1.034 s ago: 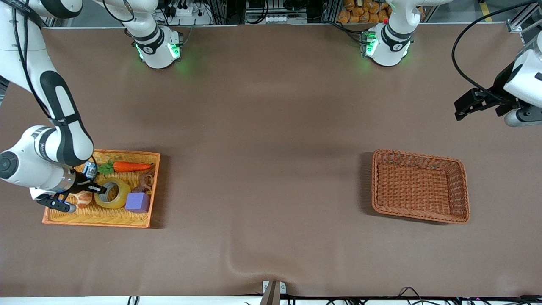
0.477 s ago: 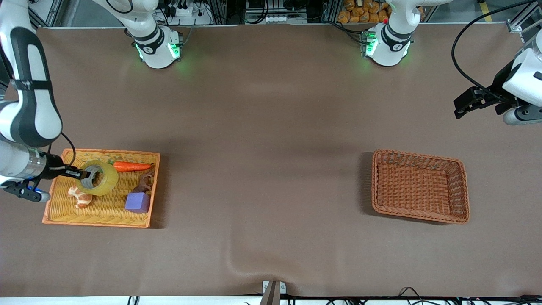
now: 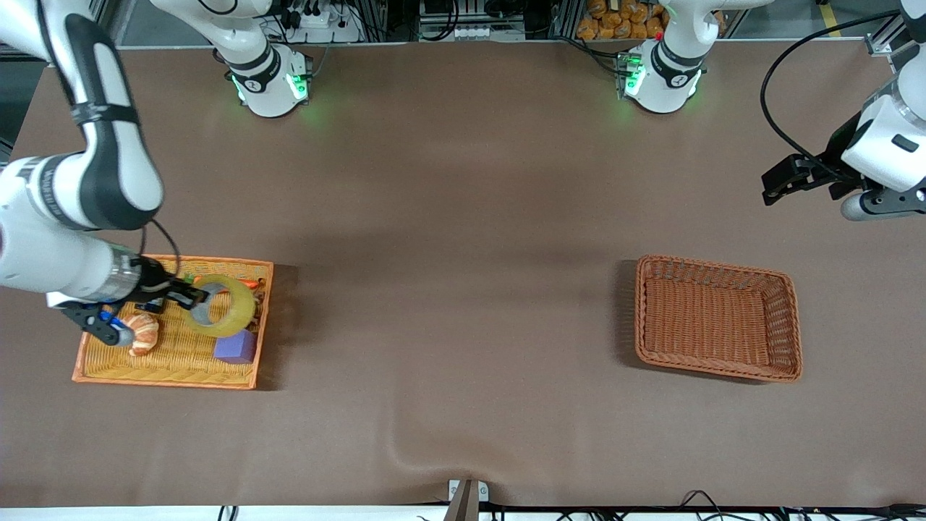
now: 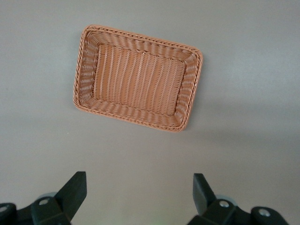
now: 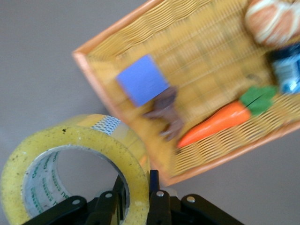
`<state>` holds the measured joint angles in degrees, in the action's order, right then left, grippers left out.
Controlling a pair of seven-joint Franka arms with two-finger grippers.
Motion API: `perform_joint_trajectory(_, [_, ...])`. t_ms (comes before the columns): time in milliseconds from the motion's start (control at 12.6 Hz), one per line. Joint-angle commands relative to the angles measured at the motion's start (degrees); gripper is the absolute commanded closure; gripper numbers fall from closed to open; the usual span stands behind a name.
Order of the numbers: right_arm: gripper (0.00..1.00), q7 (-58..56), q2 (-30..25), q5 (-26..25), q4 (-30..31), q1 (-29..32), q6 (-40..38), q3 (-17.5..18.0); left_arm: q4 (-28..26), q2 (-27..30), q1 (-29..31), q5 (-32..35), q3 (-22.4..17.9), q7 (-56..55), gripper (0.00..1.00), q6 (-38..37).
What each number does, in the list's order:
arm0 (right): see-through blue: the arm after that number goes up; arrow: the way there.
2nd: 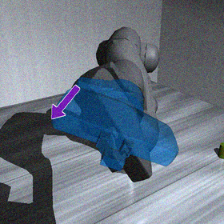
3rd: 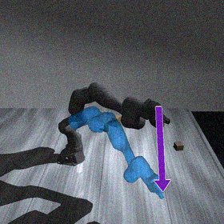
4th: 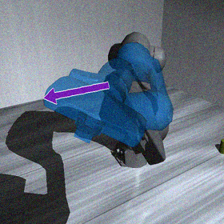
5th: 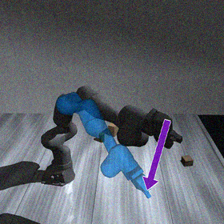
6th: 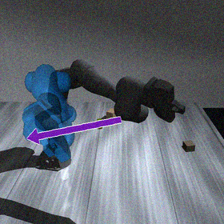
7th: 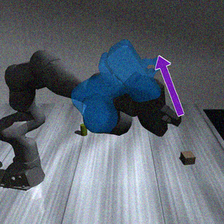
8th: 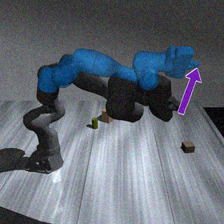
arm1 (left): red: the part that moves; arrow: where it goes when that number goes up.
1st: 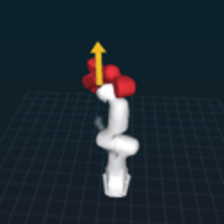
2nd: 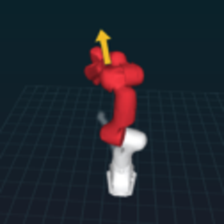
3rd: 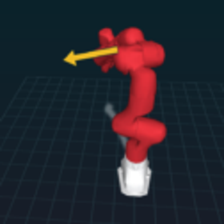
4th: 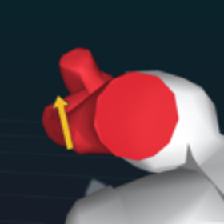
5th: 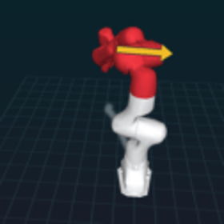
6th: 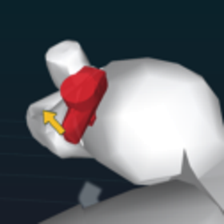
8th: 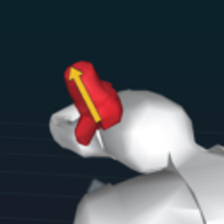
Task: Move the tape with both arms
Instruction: 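Lift the tape roll and carry it toward the table middle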
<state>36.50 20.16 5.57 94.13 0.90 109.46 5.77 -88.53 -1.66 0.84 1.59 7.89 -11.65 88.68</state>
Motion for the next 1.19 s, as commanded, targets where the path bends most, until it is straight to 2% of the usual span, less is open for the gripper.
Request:
perform_joint_trajectory(0, [1.00,10.49,0.41,0.41,-4.47,-5.53,-1.71,0.64,-1.11,0.61,0.13,-1.85,0.37,-2.49,0.00,0.79])
perform_joint_trajectory(239, [1.00,20.34,1.89,-0.02,-5.10,-15.28,-1.10,0.64,-1.11,0.17,0.04,-1.85,0.81,-2.68,0.00,0.97])
perform_joint_trajectory(398, [1.00,25.96,6.88,-0.82,-9.20,-22.84,1.88,0.47,-1.20,-0.10,-0.13,-1.85,0.98,-2.68,0.00,1.05])
perform_joint_trajectory(557, [1.00,32.82,13.38,-0.91,-14.91,-26.64,3.64,0.55,-1.99,-0.10,-0.13,-1.85,1.25,-2.68,0.00,1.75])
perform_joint_trajectory(636, [1.00,35.81,16.20,-0.99,-16.95,-29.44,4.61,0.47,-2.17,-0.10,-0.22,-1.85,1.33,-2.68,0.30,1.84])
perform_joint_trajectory(716, [1.00,38.71,18.23,-1.17,-17.31,-32.08,7.40,0.21,-2.34,-0.19,-0.22,-1.85,2.12,-2.77,0.77,1.84])
perform_joint_trajectory(795, [1.00,41.35,19.73,-1.87,-17.23,-34.28,11.09,0.12,-2.17,-0.88,-0.40,-1.85,2.65,-3.20,1.00,1.84])
perform_joint_trajectory(1034, [1.00,47.77,25.01,-5.82,-17.32,-39.91,20.76,0.12,-2.08,-3.00,-0.49,-2.12,5.19,-11.45,1.00,3.33])
perform_joint_trajectory(1114, [0.99,50.49,25.89,-7.48,-17.32,-40.71,21.75,0.12,-1.91,-3.78,-0.57,-2.12,5.46,-12.43,1.00,3.77])
